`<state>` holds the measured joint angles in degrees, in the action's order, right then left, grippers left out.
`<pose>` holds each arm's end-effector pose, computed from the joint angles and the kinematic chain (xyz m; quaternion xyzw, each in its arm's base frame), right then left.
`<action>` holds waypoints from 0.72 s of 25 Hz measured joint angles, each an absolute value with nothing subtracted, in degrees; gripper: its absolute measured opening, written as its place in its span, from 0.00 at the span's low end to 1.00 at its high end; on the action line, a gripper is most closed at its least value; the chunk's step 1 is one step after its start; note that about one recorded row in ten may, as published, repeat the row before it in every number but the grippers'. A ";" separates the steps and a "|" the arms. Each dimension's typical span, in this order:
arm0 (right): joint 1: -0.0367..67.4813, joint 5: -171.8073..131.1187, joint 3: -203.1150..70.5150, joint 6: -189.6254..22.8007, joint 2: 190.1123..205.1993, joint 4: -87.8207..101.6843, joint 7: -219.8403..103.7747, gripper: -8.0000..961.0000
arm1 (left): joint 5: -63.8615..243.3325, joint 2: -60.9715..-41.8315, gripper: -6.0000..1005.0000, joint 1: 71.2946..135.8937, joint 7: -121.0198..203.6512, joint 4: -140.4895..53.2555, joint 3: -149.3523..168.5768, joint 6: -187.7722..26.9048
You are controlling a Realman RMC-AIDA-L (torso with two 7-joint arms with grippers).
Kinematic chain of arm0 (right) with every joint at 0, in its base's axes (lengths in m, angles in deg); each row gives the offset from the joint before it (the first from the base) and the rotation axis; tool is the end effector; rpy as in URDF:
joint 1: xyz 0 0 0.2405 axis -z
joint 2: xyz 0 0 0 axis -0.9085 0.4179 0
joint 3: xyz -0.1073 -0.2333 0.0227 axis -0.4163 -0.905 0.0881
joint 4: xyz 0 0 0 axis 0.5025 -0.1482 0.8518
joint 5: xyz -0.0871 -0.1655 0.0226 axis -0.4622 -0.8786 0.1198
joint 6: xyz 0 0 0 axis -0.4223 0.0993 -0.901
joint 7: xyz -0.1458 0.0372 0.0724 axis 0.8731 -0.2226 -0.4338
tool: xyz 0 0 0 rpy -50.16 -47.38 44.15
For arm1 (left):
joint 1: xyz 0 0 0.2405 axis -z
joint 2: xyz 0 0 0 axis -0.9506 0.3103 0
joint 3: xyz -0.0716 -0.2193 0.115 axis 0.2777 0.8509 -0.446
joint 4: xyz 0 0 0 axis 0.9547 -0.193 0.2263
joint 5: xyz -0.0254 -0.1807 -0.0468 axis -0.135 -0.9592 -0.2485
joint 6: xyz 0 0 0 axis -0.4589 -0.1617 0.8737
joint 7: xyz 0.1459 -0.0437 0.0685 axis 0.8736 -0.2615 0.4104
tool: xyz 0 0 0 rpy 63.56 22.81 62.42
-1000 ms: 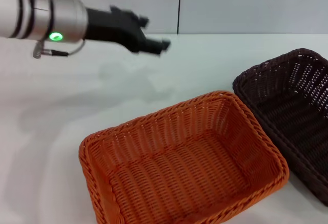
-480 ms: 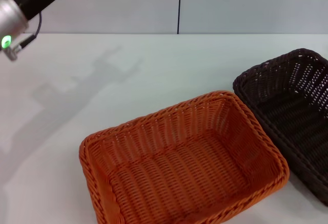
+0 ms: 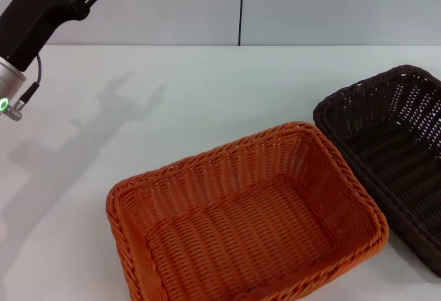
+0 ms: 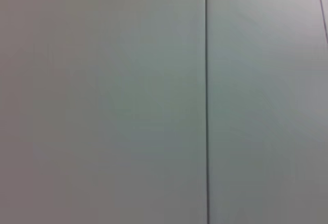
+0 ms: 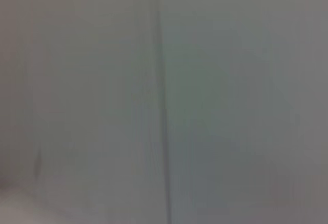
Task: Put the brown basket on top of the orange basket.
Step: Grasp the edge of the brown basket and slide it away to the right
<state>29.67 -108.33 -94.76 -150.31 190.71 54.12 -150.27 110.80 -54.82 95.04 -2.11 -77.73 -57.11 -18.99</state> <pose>0.2165 0.4253 0.1559 -0.8649 0.1933 0.2739 0.3735 -0.2047 0.3754 0.0575 -0.7365 -0.1137 -0.4849 0.4577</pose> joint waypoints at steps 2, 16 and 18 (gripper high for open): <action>26.30 -121.22 -94.01 -155.33 188.95 56.90 -155.11 0.51 | 110.77 -54.81 0.83 95.38 -1.97 -76.92 -57.07 -19.10; 22.54 -150.90 -94.21 -181.48 188.27 62.20 -149.35 0.51 | 109.99 -54.76 0.83 96.99 1.03 -73.31 -55.90 -21.24; 23.18 -150.95 -94.29 -184.08 188.36 61.70 -147.65 0.51 | 109.27 -54.77 0.83 97.24 1.12 -72.89 -55.44 -21.50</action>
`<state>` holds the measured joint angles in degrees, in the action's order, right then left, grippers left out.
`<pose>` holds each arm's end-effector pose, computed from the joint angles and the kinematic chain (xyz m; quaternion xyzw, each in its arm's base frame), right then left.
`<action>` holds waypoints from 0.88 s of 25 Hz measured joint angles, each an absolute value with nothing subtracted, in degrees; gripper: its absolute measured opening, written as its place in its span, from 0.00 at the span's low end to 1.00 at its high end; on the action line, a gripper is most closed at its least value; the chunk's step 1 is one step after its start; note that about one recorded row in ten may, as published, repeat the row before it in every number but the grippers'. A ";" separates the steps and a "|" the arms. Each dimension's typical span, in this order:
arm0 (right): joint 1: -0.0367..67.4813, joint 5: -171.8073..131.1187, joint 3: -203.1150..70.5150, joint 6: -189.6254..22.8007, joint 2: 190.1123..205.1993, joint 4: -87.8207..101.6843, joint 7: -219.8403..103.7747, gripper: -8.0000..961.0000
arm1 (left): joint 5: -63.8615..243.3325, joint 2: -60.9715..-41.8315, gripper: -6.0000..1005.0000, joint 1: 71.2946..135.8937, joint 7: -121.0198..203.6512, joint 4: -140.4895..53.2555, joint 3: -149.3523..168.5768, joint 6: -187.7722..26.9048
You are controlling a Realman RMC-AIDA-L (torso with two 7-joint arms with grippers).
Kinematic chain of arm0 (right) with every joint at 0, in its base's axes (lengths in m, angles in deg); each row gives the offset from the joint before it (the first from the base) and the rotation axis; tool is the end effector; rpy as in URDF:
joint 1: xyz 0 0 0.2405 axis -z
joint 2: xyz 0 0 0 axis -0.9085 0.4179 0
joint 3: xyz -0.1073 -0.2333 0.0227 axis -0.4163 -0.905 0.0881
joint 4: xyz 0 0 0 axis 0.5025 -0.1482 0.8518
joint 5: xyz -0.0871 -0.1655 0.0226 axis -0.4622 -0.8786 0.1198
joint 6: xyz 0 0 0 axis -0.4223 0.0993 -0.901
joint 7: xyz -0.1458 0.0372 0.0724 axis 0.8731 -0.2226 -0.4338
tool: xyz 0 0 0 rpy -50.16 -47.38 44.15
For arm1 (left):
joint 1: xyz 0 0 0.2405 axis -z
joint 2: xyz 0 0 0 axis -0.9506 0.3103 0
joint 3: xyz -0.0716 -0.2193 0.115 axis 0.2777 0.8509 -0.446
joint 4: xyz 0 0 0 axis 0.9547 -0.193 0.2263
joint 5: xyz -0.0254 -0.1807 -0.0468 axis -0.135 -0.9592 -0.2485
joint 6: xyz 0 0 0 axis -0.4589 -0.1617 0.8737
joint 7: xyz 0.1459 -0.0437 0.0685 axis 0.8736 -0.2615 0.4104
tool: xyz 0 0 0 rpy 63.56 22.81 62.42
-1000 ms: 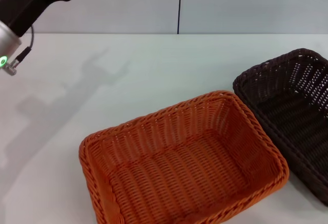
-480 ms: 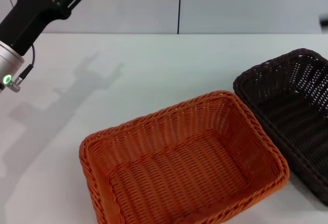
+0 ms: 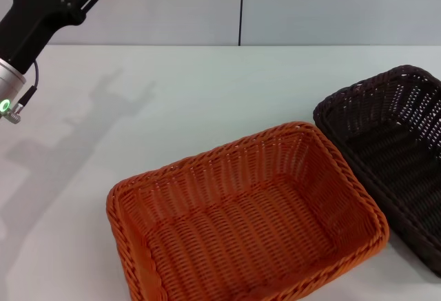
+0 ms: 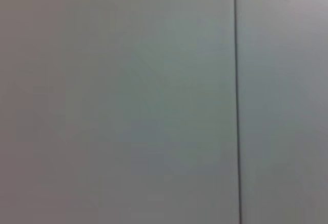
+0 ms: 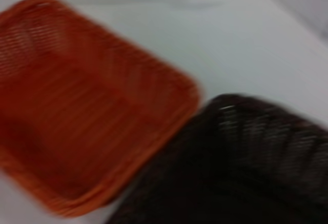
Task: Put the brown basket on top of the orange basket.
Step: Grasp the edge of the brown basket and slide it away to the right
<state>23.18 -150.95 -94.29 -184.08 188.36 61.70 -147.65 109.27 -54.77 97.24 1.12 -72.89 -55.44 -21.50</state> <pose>0.2461 0.3576 0.1236 -0.9792 0.1499 -0.0681 0.1186 -0.2196 0.3866 0.0536 -0.7296 -0.1383 -0.4601 0.4867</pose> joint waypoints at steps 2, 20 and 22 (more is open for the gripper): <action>23.50 -150.96 -94.36 -185.29 188.39 61.49 -146.95 0.51 | 108.99 -54.78 0.83 97.37 1.26 -72.71 -55.30 -21.54; 28.71 -155.90 -102.90 -189.72 191.39 59.98 -139.31 0.51 | 105.20 -55.14 0.83 99.14 3.25 -70.87 -55.96 -21.81; 28.78 -156.09 -102.88 -189.56 191.39 59.98 -139.11 0.51 | 105.13 -55.14 0.83 99.25 2.99 -70.50 -55.98 -21.80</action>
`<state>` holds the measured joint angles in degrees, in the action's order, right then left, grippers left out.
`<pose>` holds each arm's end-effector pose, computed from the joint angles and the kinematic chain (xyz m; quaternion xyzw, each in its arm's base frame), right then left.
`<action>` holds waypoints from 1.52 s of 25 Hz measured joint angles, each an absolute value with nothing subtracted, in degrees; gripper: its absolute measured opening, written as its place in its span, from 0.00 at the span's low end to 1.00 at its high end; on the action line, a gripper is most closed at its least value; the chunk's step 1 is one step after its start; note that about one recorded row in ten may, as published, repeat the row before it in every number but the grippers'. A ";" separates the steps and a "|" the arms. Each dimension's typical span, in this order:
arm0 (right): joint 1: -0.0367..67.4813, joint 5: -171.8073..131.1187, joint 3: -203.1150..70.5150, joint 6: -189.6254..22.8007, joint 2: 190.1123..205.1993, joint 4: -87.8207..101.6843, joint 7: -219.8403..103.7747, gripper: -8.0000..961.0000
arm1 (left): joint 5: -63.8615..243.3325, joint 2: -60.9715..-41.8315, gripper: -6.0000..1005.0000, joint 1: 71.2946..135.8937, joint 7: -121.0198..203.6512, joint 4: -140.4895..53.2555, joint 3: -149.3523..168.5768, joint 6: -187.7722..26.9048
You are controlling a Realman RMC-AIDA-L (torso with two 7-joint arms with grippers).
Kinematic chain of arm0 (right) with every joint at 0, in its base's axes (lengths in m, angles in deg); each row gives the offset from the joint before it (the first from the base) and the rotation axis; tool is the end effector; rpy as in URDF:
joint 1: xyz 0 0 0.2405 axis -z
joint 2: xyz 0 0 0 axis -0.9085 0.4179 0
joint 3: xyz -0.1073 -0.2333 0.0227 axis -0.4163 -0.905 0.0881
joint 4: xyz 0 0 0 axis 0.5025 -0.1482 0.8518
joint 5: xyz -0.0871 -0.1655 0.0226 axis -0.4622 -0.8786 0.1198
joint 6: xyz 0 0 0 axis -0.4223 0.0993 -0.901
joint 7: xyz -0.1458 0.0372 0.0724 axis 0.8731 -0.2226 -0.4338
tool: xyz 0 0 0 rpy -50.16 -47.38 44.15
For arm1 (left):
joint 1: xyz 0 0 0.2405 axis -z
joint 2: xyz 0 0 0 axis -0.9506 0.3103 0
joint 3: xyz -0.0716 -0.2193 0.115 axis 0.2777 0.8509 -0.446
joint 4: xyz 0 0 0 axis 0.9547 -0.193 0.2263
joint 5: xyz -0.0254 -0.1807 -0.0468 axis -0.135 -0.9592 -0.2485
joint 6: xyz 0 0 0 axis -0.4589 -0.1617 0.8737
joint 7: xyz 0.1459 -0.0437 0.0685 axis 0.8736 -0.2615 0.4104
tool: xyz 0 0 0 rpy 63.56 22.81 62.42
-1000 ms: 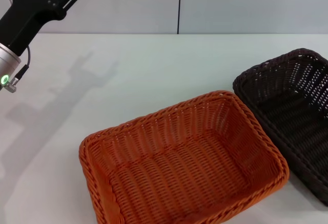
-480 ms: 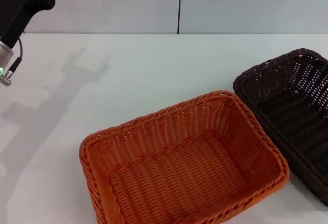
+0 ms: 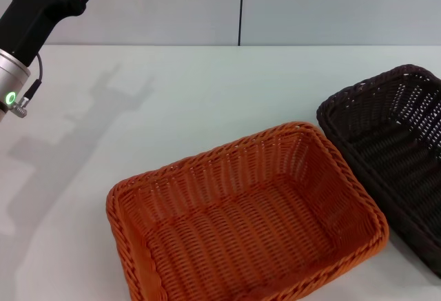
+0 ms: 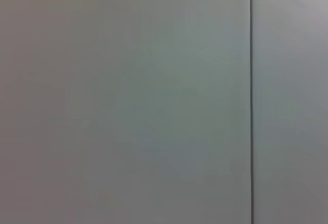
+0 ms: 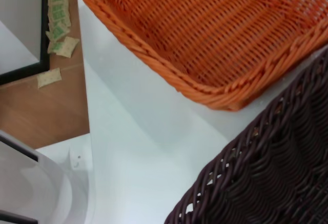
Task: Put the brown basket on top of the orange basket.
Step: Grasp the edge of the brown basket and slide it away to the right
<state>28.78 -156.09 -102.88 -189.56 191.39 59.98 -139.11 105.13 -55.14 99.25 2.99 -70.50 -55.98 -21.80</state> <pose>0.2828 0.2999 0.0854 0.9822 -0.1290 0.1346 0.0232 -0.2161 0.3941 0.0529 -0.7147 -0.1476 -0.4703 0.4963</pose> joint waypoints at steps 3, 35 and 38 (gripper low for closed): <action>28.50 -156.39 -103.72 -190.85 191.39 59.92 -137.86 0.51 | 104.91 -55.29 0.83 99.50 2.85 -70.01 -56.01 -21.80; 26.03 -156.22 -113.10 -200.33 195.26 57.07 -135.22 0.51 | 100.99 -54.73 0.83 103.80 3.34 -71.70 -55.49 -26.36; 25.92 -154.64 -108.74 -200.18 193.38 57.04 -134.71 0.51 | 101.26 -54.70 0.83 104.28 3.67 -71.67 -55.66 -28.43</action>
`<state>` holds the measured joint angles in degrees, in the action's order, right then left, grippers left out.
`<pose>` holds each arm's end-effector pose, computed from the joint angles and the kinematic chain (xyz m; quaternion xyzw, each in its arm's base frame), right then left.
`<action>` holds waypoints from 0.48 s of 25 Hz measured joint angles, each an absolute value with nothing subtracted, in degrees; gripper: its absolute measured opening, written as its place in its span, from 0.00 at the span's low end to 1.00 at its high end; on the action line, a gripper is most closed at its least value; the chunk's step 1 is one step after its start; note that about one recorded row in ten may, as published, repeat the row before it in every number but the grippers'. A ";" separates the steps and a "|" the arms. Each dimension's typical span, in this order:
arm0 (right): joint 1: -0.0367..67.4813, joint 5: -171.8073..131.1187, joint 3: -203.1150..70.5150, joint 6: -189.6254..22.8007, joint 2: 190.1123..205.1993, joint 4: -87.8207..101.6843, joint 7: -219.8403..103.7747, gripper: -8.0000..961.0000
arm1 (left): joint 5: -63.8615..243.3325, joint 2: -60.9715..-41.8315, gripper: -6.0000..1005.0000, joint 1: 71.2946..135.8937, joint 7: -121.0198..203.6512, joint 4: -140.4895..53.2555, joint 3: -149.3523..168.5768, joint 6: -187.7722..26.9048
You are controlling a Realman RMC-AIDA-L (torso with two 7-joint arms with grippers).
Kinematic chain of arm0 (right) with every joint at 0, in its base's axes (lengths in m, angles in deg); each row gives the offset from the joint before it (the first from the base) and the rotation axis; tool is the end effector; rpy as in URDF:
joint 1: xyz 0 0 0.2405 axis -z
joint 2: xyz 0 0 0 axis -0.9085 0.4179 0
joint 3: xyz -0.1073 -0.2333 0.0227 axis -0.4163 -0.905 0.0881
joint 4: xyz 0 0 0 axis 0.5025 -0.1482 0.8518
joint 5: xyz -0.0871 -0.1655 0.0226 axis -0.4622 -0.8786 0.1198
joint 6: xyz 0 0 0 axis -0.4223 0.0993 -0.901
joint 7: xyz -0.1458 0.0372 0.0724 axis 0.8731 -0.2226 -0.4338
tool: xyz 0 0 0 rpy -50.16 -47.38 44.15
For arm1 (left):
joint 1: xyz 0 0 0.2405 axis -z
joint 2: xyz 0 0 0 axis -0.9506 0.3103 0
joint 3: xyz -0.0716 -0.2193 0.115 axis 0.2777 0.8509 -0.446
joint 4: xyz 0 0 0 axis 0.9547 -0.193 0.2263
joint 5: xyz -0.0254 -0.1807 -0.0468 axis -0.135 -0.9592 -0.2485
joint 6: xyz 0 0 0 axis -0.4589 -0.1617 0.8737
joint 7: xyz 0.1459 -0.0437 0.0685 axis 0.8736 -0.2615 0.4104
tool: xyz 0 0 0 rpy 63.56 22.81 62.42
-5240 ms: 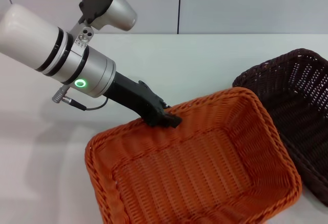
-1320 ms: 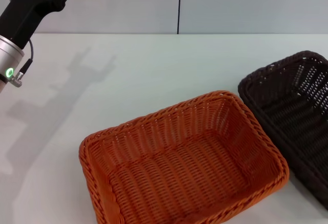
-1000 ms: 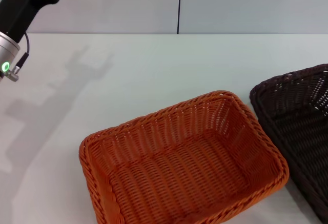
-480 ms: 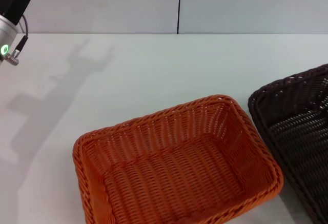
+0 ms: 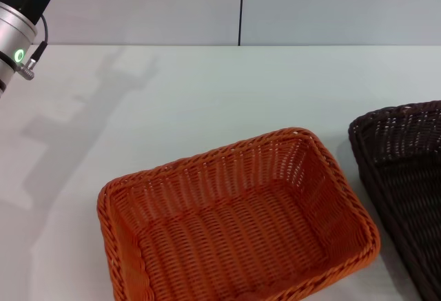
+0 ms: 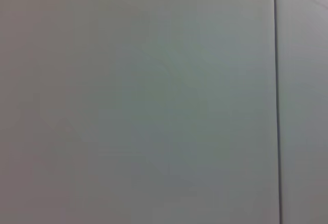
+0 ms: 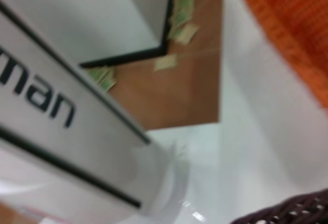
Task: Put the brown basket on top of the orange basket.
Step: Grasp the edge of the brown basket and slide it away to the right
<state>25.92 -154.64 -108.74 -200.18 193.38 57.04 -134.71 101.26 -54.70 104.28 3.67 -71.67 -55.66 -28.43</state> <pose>0.2540 0.2723 0.0633 0.9758 -0.0695 0.1119 0.1746 -0.1953 0.4251 0.0646 -0.6998 -0.1536 -0.4725 0.5133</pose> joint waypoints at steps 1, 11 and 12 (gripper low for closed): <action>25.92 -154.64 -108.74 -200.18 193.38 57.04 -134.71 0.51 | 101.26 -54.70 0.83 104.29 3.93 -71.64 -55.67 -28.63; 25.41 -155.05 -99.71 -197.65 190.57 57.57 -134.42 0.51 | 101.24 -54.69 0.83 104.24 4.87 -71.21 -55.61 -28.79; 25.31 -155.78 -99.42 -197.16 190.52 57.47 -134.56 0.51 | 101.24 -54.68 0.83 104.25 4.88 -71.10 -55.57 -28.79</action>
<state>25.31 -155.78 -99.42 -197.16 190.52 57.47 -134.56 101.24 -54.68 104.25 4.88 -71.10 -55.57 -28.79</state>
